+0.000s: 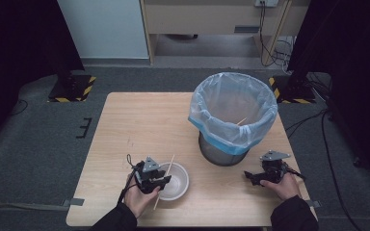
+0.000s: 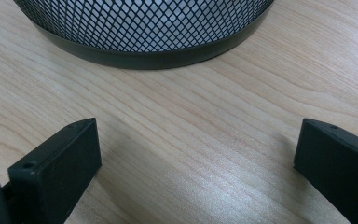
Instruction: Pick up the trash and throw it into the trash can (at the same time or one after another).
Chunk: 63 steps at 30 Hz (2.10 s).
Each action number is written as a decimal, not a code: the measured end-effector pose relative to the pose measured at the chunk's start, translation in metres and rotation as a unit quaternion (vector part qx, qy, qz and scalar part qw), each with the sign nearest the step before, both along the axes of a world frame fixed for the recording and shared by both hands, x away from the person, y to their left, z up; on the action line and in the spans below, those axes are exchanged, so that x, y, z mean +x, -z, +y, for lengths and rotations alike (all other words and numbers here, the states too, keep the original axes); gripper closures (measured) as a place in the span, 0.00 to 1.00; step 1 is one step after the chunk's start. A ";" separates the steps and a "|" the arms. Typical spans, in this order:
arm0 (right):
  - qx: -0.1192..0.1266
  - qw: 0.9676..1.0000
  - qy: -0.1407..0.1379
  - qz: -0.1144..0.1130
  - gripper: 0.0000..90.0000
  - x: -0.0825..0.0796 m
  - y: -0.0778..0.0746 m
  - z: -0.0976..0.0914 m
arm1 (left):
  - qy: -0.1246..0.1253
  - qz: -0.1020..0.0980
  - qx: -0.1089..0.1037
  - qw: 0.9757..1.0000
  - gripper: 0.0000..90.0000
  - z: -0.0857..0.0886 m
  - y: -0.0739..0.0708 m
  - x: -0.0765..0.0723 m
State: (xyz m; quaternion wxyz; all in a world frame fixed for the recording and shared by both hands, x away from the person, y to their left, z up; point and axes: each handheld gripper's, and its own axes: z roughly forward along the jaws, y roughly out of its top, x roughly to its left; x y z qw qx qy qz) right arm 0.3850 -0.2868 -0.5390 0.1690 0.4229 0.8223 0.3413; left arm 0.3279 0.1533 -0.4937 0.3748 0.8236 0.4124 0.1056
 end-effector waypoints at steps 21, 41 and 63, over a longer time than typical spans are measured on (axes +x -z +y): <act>0.000 1.000 0.000 0.000 0.01 0.000 0.000 0.000 | -0.004 -0.034 -0.027 0.999 0.95 0.010 -0.024 -0.005; 0.000 1.000 0.000 0.000 0.01 0.000 0.000 0.000 | -0.019 -0.134 -0.118 0.984 0.94 0.032 -0.078 -0.017; 0.000 1.000 0.000 0.000 0.01 0.000 0.000 0.000 | -0.034 -0.237 -0.174 0.955 0.94 0.042 -0.157 -0.010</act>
